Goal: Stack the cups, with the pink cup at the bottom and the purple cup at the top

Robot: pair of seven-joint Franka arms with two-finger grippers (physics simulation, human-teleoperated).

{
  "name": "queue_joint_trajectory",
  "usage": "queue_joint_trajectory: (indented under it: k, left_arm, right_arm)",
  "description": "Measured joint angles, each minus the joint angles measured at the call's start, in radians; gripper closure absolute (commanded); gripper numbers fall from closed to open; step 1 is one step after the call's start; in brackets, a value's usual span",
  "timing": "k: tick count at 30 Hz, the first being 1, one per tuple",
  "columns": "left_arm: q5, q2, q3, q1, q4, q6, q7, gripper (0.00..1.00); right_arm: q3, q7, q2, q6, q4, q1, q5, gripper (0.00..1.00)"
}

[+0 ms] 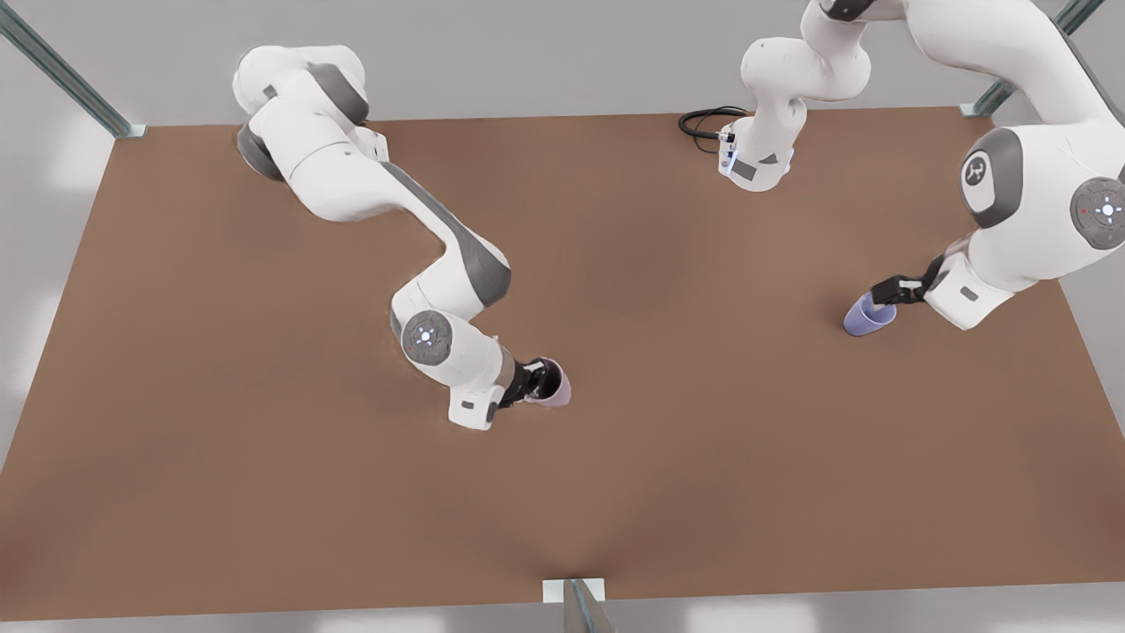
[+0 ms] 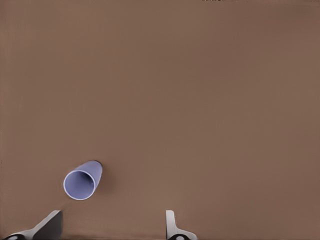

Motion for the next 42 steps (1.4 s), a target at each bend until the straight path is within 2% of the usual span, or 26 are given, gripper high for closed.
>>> queue_joint_trajectory:
  k: [2, 4, 10, 18, 24, 25, 26, 28, 32, 33, 34, 35, 39, 42]
  left_arm:
    - [0.001, 0.006, 0.017, 0.014, 0.002, 0.002, 0.001, 0.0]
    - [0.002, 0.007, 0.026, 0.03, -0.016, 0.02, 0.007, 0.0]
    - [0.002, 0.0, 0.032, 0.224, -0.34, 0.196, 0.083, 0.0]
    - [0.004, 0.017, 0.052, 0.273, -0.633, 0.486, 0.201, 0.0]
    - [0.003, 0.058, 0.062, 0.296, -0.72, 0.687, 0.27, 0.0]
    - [0.003, 0.065, 0.062, 0.296, -0.727, 0.708, 0.279, 0.0]
    - [0.003, 0.072, 0.062, 0.296, -0.733, 0.725, 0.288, 0.0]
    - [0.003, 0.092, 0.061, 0.296, -0.743, 0.751, 0.304, 0.0]
    - [0.002, 0.126, 0.061, 0.296, -0.749, 0.784, 0.332, 0.0]
    - [0.002, 0.131, 0.061, 0.296, -0.749, 0.79, 0.338, 0.18]
    - [0.001, 0.133, 0.061, 0.296, -0.749, 0.794, 0.342, 0.58]
    - [0.0, 0.131, 0.058, 0.296, -0.749, 0.794, 0.347, 0.66]
    - [0.002, 0.126, 0.047, 0.295, -0.748, 0.779, 0.356, 0.71]
    - [-0.002, 0.129, 0.045, 0.294, -0.748, 0.772, 0.364, 0.78]
  right_arm:
    - [-0.009, 0.123, 0.094, 0.009, 0.117, 0.114, -0.002, 0.79]
    - [-0.009, 0.235, 0.152, 0.039, 0.15, 0.166, -0.001, 0.79]
    - [-0.009, 0.514, 0.298, 0.191, 0.196, 0.221, 0.001, 0.79]
    - [-0.042, 0.746, 0.324, 0.224, 0.195, 0.253, -0.018, 0.79]
    - [-0.046, 0.852, 0.324, 0.163, 0.192, 0.273, -0.052, 0.76]
    - [-0.046, 0.867, 0.324, 0.154, 0.19, 0.273, -0.057, 0.45]
    - [-0.046, 0.882, 0.324, 0.146, 0.189, 0.273, -0.061, 0.41]
    - [-0.046, 0.908, 0.325, 0.136, 0.188, 0.273, -0.064, 0.4]
    - [-0.045, 0.95, 0.327, 0.13, 0.189, 0.273, -0.067, 0.2]
    - [-0.045, 0.959, 0.328, 0.131, 0.189, 0.274, -0.068, 0.14]
    - [-0.045, 0.968, 0.328, 0.132, 0.189, 0.274, -0.068, 0.12]
    - [-0.045, 0.976, 0.329, 0.134, 0.189, 0.274, -0.068, 0.1]
    - [-0.043, 1.005, 0.329, 0.146, 0.19, 0.274, -0.069, 0.0]
    - [-0.044, 1.023, 0.325, 0.155, 0.191, 0.274, -0.069, 0.0]
